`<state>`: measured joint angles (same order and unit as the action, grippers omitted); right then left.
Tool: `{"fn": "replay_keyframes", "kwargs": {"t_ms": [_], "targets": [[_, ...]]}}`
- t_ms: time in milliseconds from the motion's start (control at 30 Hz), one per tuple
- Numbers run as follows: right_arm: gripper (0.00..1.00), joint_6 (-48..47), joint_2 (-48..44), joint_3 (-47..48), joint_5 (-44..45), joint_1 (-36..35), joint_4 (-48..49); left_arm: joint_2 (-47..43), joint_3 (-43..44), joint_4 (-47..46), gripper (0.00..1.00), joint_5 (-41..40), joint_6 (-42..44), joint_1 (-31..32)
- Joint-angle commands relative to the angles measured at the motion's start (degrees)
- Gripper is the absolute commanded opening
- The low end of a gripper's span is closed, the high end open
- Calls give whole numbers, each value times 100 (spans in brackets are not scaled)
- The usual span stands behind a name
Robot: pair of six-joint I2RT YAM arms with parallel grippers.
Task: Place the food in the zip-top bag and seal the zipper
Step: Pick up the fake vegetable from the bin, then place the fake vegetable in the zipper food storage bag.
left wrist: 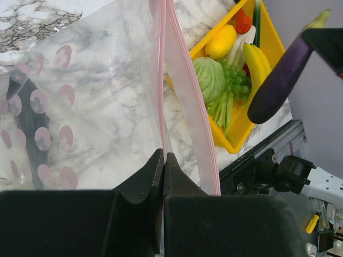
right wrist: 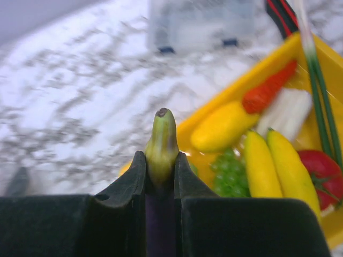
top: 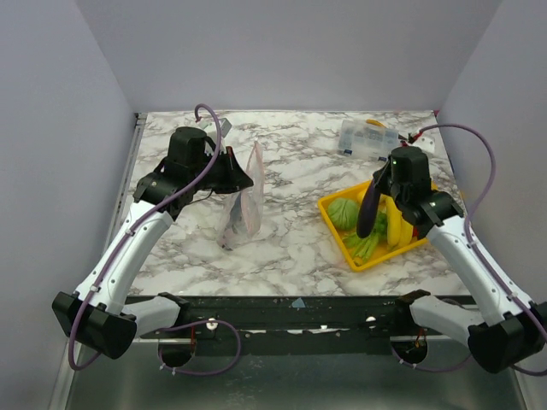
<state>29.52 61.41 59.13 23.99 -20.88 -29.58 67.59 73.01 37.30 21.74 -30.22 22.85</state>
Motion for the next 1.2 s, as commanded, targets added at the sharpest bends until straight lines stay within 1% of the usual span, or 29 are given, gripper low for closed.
{"fn": "replay_keyframes", "kwargs": {"t_ms": [0,67,167,300,367,400,500,600,733,900,1067,1167], "targets": [[0,-226,-361,224,-1666,19,1198,-115,-49,-151,0,210,25,-26],[0,84,-316,317,-2286,-70,1833,-116,-64,-159,0,193,25,-26],[0,595,-219,318,-2695,-498,3186,-132,-78,-161,0,165,25,-26],[0,902,213,616,-2488,-1322,4395,-134,-79,-162,0,194,-2,-26],[0,731,547,933,-2338,-1833,4693,-124,-68,-170,0,217,-15,-27],[0,592,707,1044,-2116,-2132,4899,-119,-60,-166,0,218,-26,-26],[0,279,1060,1209,-1804,-2706,5529,-112,-34,-157,0,242,-37,-26],[0,119,1314,1354,-1592,-2988,5889,-140,-38,-150,0,171,-21,-31],[0,-224,1529,1359,-1349,-3070,6177,-150,10,-128,0,164,-45,-26],[0,-641,1578,815,-1283,-3121,6752,-249,92,-45,0,-7,-321,-26],[0,-876,1413,312,-1129,-3290,6908,-376,174,88,0,-375,-639,-26],[0,-928,1326,120,-1057,-3334,6900,-389,264,85,0,-377,-708,-29]]}}
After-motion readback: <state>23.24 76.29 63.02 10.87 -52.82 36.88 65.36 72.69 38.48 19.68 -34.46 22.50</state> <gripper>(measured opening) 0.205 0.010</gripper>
